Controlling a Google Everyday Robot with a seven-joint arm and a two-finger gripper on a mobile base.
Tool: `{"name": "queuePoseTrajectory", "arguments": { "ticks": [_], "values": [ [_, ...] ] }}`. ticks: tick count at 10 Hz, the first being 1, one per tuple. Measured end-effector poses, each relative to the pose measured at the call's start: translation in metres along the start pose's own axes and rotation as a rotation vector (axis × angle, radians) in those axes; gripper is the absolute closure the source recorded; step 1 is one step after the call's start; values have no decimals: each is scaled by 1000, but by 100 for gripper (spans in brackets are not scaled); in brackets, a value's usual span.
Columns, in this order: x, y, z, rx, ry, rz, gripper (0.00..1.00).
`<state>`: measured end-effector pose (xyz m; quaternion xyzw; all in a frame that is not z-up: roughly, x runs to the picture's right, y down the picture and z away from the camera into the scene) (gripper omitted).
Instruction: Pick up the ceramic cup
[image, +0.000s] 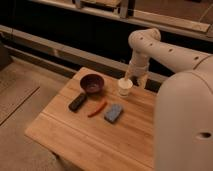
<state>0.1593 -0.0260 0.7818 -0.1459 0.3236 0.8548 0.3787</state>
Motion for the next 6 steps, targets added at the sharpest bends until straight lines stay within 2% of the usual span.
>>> {"name": "queuePoseTrajectory", "arguments": {
  "ticks": [2,6],
  "values": [
    [-2,7,6,-1,2,-18,35],
    [-6,6,26,1,38,-14,35]
  ]
}}
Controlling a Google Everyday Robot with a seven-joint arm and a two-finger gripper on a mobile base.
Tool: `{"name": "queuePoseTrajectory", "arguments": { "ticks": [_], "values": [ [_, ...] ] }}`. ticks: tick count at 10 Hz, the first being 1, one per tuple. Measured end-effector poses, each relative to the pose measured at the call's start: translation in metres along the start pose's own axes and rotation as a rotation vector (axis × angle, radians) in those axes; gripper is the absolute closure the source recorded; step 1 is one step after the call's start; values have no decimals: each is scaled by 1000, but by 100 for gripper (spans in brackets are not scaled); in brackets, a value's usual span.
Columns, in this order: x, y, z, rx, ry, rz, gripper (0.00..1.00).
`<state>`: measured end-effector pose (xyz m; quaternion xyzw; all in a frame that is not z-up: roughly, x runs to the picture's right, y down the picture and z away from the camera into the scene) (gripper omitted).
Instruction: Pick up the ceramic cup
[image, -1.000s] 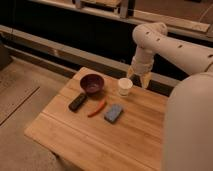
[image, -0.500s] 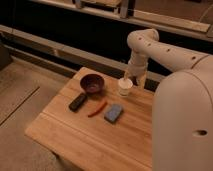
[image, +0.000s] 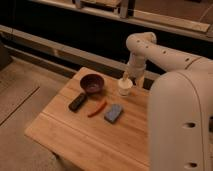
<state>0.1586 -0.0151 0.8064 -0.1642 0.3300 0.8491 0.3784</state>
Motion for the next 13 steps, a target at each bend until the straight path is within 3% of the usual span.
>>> {"name": "queuePoseTrajectory", "arguments": {
  "ticks": [6,13],
  "values": [
    [2,6,24,3,53,-11,36],
    [2,10,10,-48,15,-57,99]
  ]
}}
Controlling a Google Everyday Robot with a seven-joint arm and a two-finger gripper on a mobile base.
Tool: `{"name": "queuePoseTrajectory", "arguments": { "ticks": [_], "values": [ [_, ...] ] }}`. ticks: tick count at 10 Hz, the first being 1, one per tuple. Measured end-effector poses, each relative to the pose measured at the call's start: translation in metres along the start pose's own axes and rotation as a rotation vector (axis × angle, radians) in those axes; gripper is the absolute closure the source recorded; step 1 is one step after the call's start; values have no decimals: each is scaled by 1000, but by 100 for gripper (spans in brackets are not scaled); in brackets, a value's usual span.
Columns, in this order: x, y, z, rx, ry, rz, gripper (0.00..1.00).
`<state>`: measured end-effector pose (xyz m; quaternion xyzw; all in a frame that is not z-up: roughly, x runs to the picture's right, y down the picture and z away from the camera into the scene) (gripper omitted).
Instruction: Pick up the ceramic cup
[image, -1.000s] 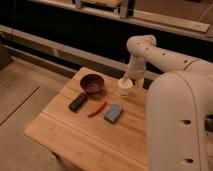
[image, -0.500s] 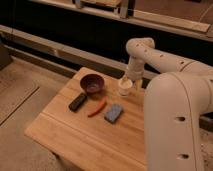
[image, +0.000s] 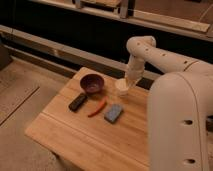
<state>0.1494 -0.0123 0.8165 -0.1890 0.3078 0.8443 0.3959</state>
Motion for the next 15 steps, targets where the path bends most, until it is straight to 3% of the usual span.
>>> {"name": "queuePoseTrajectory", "arguments": {
  "ticks": [8,15],
  "values": [
    [4,-7,0,-21,1,13,100],
    [3,-9,-37,-79,-52,7,100]
  ]
}}
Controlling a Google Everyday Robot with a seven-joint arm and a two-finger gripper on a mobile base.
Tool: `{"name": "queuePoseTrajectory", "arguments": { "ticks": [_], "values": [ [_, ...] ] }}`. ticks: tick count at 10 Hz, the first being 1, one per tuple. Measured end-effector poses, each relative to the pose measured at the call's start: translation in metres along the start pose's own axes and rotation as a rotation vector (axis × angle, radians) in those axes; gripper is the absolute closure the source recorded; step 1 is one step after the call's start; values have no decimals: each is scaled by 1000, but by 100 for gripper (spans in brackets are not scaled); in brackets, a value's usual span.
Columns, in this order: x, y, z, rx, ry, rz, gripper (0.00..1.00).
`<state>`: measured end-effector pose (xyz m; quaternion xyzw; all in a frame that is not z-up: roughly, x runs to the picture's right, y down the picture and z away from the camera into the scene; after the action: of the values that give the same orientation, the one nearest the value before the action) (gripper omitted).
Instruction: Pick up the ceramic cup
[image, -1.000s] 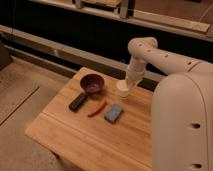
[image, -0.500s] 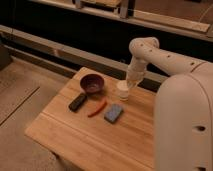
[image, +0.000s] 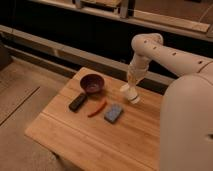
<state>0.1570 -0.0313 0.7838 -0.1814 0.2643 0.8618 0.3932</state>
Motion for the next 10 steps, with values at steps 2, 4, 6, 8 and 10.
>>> {"name": "queuePoseTrajectory", "arguments": {
  "ticks": [2,4,6,8,10],
  "values": [
    [-1,0,-10,-13,-13,1,100],
    [-1,0,-21,-29,-25,2,100],
    [-1,3,-33,-46,-37,-5,100],
    [1,6,-43,-55,-48,-21,100],
    [4,11,-52,-60,-60,-43,100]
  ]
}}
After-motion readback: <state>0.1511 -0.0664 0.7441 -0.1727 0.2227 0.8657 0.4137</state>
